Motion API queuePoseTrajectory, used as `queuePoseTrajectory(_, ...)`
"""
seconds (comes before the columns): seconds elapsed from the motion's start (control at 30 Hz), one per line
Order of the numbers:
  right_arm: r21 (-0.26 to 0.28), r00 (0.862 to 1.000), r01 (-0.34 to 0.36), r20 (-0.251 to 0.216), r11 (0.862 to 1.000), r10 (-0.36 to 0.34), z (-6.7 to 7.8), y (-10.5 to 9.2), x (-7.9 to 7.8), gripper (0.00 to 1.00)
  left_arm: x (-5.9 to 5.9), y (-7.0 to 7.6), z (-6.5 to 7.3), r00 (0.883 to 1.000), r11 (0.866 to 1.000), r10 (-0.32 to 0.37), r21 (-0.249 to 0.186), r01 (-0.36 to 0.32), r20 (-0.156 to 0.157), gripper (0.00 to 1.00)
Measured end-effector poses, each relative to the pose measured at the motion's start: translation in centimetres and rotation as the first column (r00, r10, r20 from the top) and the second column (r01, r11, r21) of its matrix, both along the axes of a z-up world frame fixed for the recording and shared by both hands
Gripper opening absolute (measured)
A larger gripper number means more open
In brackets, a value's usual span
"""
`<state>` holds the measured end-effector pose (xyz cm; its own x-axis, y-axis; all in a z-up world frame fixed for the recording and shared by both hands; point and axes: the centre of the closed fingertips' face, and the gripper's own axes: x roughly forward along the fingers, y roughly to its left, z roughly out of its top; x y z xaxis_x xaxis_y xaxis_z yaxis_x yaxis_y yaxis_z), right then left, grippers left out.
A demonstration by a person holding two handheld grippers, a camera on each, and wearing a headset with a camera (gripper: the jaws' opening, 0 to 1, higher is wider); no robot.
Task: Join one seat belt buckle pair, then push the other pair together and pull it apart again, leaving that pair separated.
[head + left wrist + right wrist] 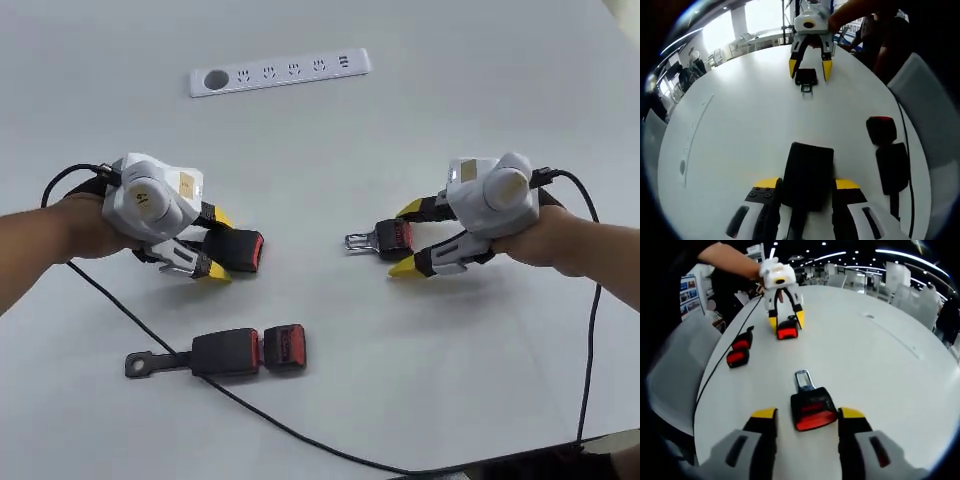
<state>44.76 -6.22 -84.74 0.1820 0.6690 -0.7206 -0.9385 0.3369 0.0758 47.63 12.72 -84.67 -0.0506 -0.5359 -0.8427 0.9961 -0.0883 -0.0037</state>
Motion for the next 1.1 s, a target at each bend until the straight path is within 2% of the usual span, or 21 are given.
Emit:
queuePoseTrajectory(0.03,-0.004,1.000,0.002,-0.003,1.000,-0.002,-0.1,0.0,-0.1,0.47,0.1,0.0,0.0,1.000,1.000,-0.005,-0.002,0.005,0.009,0.39)
queuePoseTrajectory(0.07,-0.008,1.000,-0.005,0.013,1.000,0.005,0.0,0.0,0.1,0.44,0.0,0.0,0.0,1.000,1.000,-0.001,0.001,0.001,0.004,0.38)
queuePoseTrajectory(0.17,-0.009,1.000,0.017,0.017,1.000,-0.017,0.1,-0.2,0.5,0.38,0.0,0.0,0.0,1.000,1.000,0.015,0.005,-0.015,0.006,0.37)
queuePoseTrajectory(0.2,-0.023,0.999,0.006,0.037,1.000,-0.005,0.1,-0.4,0.8,0.37,0.0,0.0,0.0,1.000,1.000,0.022,0.008,-0.022,0.005,0.37)
queuePoseTrajectory(0.33,-0.014,0.999,-0.001,0.043,1.000,0.001,0.0,-0.2,0.7,0.36,0.0,0.0,-0.2,0.999,0.999,0.036,0.014,-0.036,0.007,0.36)
queuePoseTrajectory(0.5,0.051,0.997,0.035,0.061,0.998,-0.038,0.0,-0.3,0.9,0.35,0.0,-0.1,-0.2,0.998,0.998,0.057,0.010,-0.057,0.008,0.36)
queuePoseTrajectory(0.77,0.105,0.995,0.063,0.073,0.993,-0.071,0.1,-0.2,1.0,0.34,0.0,-0.2,-0.2,0.998,0.998,0.064,0.021,-0.064,0.005,0.35)
queuePoseTrajectory(1.1,0.164,0.993,0.080,0.079,0.983,-0.093,0.1,2.0,1.2,0.34,0.1,-0.2,-0.3,0.998,0.997,0.069,0.041,-0.069,0.002,0.35)
